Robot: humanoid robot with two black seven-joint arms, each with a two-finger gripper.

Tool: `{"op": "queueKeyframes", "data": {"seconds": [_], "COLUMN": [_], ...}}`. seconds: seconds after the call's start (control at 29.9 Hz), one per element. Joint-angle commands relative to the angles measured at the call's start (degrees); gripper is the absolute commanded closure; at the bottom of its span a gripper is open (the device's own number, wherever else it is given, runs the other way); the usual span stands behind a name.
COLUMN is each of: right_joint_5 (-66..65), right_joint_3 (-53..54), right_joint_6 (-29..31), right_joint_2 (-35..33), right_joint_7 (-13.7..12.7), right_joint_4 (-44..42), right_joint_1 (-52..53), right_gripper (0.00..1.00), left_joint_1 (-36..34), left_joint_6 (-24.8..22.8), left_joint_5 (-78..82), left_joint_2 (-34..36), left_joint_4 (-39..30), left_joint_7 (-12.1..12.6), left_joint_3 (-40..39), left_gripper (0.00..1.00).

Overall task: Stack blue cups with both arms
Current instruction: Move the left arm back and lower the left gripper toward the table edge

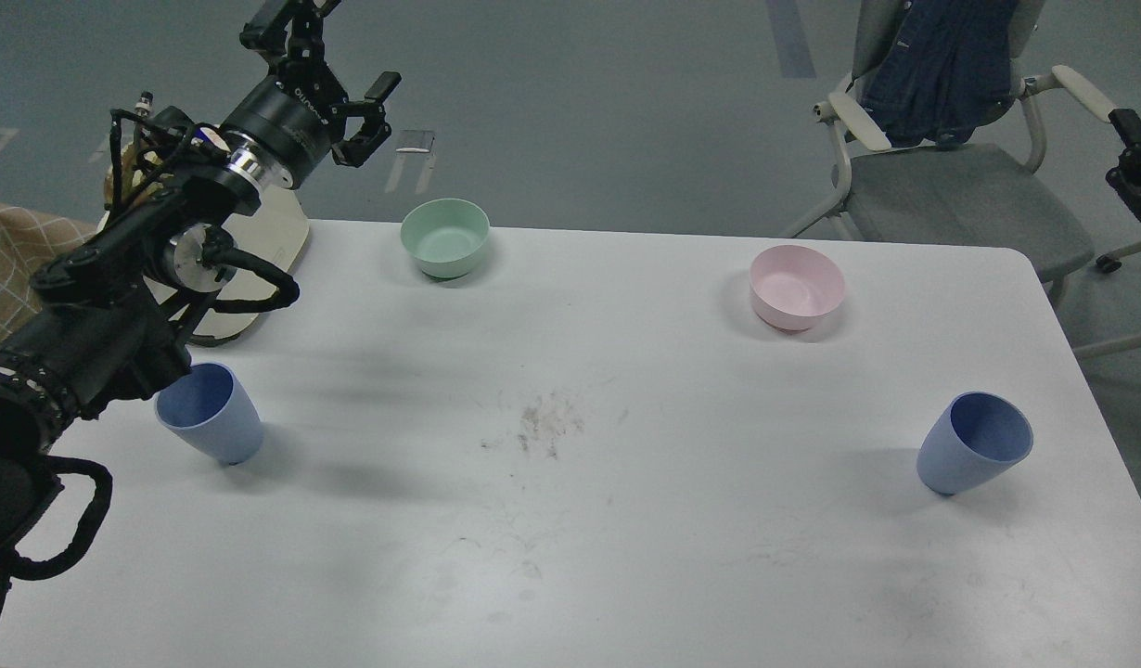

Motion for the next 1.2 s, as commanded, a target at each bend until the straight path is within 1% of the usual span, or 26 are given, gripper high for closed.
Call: {"op": "queueKeyframes", "data": {"seconds": [0.0,0.07,0.17,0.67,0.9,1.17], "right_joint_5": [0.0,0.0,0.0,-0.1,-0.1,-0.2], "right_joint_3": [0.0,-0.2,-0.3,-0.6,-0.6,-0.8], "right_joint_6": [0.0,0.0,0.0,0.0,0.0,0.0], "right_joint_2": [1.0,1.3,1.5,1.3,1.3,2.3], "right_joint_7": [0.0,0.0,0.0,-0.1,-0.1,-0.2], "right_joint_4": [0.1,0.1,0.0,0.0,0.0,0.0], "right_joint_1": [0.1,0.8,1.2,1.0,1.3,1.1], "right_gripper": [0.00,0.00,0.00,0.00,0.00,0.00], "left_joint_1": [0.3,0.8,1.2,1.9,1.9,2.1], "left_joint_6": [0.0,0.0,0.0,0.0,0.0,0.0], "left_joint_5": [0.4,0.6,0.7,1.3,4.9,5.0], "left_joint_2": [0.4,0.6,0.6,-0.2,0.1,1.7], "left_joint_4": [-0.6,-0.6,-0.6,-0.6,-0.8,-5.4], "left_joint_7": [-0.3,-1.4,-2.2,-2.2,-2.3,-2.3], "left_joint_3": [-0.1,0.1,0.2,0.8,0.7,0.8], "left_gripper": [0.02,0.02,0.02,0.02,0.02,0.02]}}
